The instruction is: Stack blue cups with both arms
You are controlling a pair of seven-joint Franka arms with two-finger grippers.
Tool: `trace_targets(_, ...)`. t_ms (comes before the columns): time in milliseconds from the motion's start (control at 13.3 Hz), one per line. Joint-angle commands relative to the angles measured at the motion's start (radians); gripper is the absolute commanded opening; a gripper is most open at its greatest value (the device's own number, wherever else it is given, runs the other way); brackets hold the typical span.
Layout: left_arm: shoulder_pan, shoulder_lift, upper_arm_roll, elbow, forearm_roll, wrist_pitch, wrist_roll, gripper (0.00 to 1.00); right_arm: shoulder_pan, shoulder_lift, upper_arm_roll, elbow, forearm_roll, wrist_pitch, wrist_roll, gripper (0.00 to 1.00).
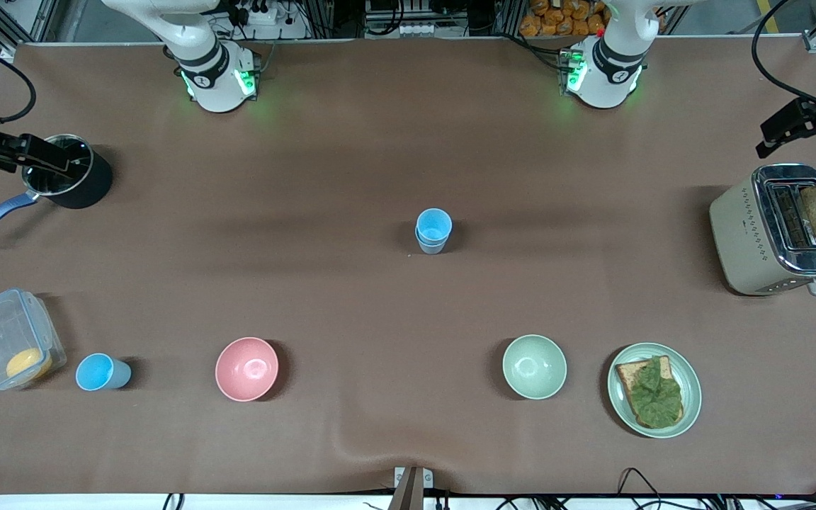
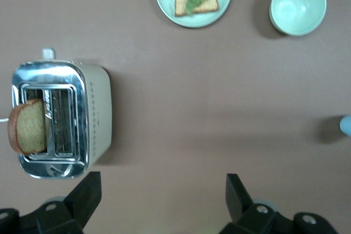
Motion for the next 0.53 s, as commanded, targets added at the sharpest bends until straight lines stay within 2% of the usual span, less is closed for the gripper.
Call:
trace_targets(0, 0.004, 0.069, -0.049, 0.120, -0.018, -0.098, 0.020, 1.00, 0.002, 0.007, 0.003, 0.020, -0.012, -0.020, 0.000, 1.00)
trace_targets(226, 0.000, 0.141, -0.113, 0.173, 0.000, -0.086, 0.015, 1.00, 0.002, 0.007, 0.003, 0.020, -0.013, -0.022, 0.000, 1.00)
trace_targets(451, -0.001, 0.152, -0.105, 0.177, -0.002, -0.075, 0.032, 1.00, 0.002, 0.007, 0.003, 0.020, -0.013, -0.022, 0.000, 1.00)
